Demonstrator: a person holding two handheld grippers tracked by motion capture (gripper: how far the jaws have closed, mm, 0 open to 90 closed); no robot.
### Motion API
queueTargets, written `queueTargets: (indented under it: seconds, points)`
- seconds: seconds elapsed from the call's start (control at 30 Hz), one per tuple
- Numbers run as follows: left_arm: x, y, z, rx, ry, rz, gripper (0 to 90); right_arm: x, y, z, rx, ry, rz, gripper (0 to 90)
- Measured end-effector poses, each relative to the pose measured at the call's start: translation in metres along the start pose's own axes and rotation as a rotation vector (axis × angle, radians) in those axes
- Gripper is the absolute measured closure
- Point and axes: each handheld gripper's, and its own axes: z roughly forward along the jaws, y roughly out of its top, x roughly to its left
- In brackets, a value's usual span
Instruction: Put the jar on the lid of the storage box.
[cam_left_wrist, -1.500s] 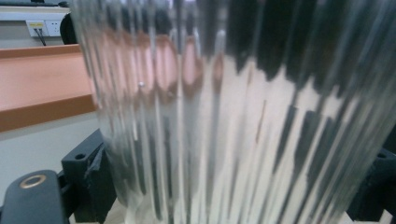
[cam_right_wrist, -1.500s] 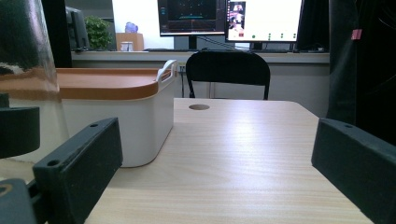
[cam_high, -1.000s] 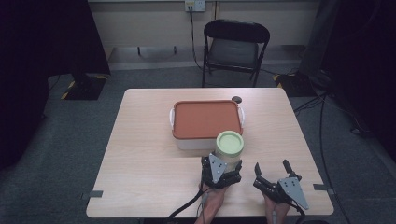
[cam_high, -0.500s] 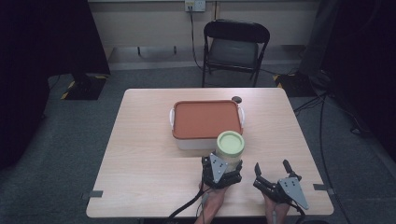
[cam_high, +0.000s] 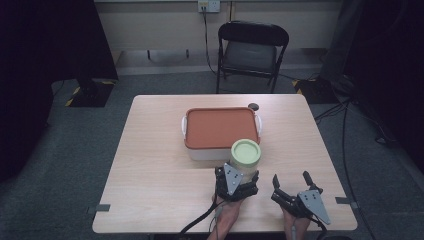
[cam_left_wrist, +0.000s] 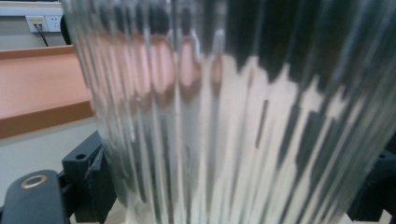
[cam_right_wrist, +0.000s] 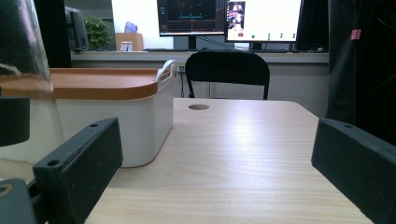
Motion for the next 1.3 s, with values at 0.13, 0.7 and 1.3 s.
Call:
queueTargets:
  seconds: [0.13, 0.7, 1.3]
  points:
    - [0.002, 0.004, -0.001, -0.004, 0.001, 0.003, 11.7, 0.0, 0.0, 0.0, 0.0, 0.0, 0.0, 1.2]
    - [0.01, 0.02, -0.006, -0.008, 0.002, 0.017, 11.7, 0.0, 0.0, 0.0, 0.0, -0.001, 0.0, 1.2]
    - [0.029, 0.043, -0.008, -0.015, 0.012, 0.028, 11.7, 0.0, 0.0, 0.0, 0.0, 0.0, 0.0, 1.2]
